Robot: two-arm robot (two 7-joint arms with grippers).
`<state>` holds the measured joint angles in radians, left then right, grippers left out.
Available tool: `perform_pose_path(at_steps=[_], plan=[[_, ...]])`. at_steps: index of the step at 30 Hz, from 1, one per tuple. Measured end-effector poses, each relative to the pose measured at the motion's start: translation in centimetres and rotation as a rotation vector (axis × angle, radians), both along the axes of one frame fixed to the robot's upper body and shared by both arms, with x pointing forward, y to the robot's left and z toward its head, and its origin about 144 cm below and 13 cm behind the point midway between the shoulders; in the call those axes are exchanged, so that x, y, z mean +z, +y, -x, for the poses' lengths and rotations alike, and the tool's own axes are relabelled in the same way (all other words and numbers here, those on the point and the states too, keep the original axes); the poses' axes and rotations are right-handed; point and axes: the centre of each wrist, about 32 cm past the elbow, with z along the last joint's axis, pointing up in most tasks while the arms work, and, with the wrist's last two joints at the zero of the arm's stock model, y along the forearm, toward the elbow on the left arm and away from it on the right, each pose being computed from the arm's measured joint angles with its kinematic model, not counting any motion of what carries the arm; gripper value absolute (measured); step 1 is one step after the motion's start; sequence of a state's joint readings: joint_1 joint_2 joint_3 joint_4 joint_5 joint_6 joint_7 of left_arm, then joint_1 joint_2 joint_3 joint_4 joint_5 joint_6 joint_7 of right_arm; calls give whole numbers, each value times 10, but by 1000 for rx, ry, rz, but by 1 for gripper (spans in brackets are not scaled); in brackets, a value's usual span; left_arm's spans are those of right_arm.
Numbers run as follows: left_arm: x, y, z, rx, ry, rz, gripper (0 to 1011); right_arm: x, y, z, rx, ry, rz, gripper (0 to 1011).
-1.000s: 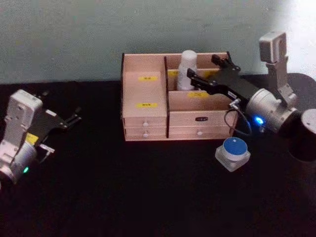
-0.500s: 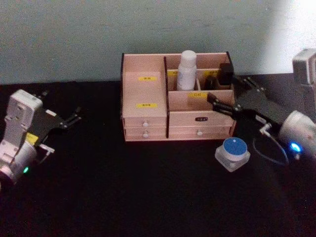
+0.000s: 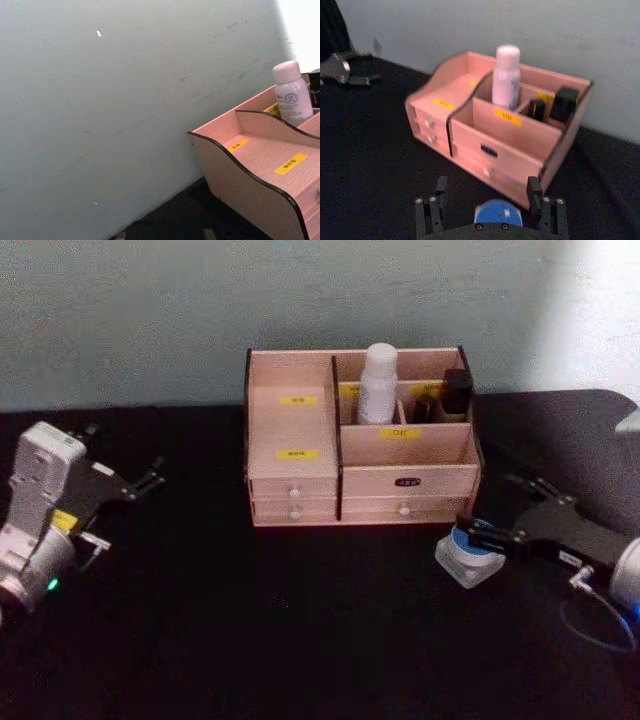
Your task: Pick up the facial cleanser and watermelon frost from the table and place them into the tiered storage box.
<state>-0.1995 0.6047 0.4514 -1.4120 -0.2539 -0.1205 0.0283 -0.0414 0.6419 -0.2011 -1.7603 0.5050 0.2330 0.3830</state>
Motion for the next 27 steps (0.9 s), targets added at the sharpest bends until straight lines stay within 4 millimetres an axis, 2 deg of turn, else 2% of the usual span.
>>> perform_pose_path(at_steps=[10, 27], plan=[[0, 0, 0, 0, 0, 0, 1001, -5, -1, 8, -29, 63, 57, 1000], [0, 0, 0, 0, 0, 0, 1001, -18, 3, -3, -32, 142, 96, 1000]])
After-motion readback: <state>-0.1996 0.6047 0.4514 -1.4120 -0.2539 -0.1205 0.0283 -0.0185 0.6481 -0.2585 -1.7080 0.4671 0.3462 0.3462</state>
